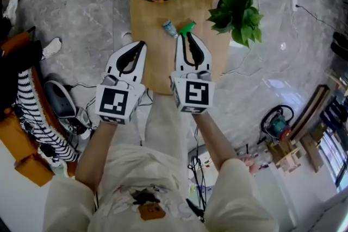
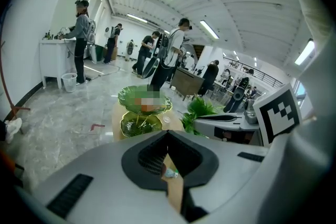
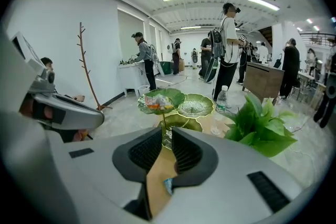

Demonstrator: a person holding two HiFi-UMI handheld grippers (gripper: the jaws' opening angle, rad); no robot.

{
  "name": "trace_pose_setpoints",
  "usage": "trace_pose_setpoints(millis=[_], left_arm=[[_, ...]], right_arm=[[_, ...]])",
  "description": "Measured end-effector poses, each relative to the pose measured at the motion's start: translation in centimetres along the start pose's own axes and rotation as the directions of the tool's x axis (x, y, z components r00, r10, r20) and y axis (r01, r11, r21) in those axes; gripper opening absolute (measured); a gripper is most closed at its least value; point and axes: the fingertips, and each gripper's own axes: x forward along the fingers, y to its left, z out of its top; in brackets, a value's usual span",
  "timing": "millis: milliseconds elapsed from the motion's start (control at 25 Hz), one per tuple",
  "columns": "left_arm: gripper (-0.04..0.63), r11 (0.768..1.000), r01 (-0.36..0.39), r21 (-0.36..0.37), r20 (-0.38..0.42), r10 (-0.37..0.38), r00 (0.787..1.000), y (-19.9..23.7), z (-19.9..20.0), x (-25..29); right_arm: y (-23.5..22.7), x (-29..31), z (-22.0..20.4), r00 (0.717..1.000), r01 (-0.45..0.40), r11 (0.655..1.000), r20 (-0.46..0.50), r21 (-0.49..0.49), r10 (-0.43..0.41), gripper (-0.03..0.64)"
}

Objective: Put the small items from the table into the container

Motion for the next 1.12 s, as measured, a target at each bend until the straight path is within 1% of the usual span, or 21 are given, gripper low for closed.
trace_pose_setpoints(millis=[360,680,960,1120], left_arm=[[0.009,1.0,0.027,0.011,-0.049,-0.027,0.998,-1.6,-3.9,2.4],[0.009,0.999,0.05,0.015,-0.093,-0.048,0.994,-2.6,-7.2,3.9],[0.009,0.999,0.04,-0.009,-0.104,-0.041,0.994,-2.2,-9.5,4.8],[0.009,0.999,0.041,-0.019,-0.108,-0.043,0.993,-2.1,-11.0,5.4]], right_arm=[[-1.2,-0.1,-5.8,0.998,-0.01,0.999,-0.06,0.035,0.012,0.055],[-1.6,0.3,-10.5,0.989,-0.042,0.999,-0.143,0.004,0.042,0.055],[-1.6,1.5,-13.6,0.982,-0.065,0.998,-0.176,0.013,0.066,0.089],[-1.0,2.2,-15.5,0.977,-0.089,0.996,-0.192,0.002,0.088,0.107]])
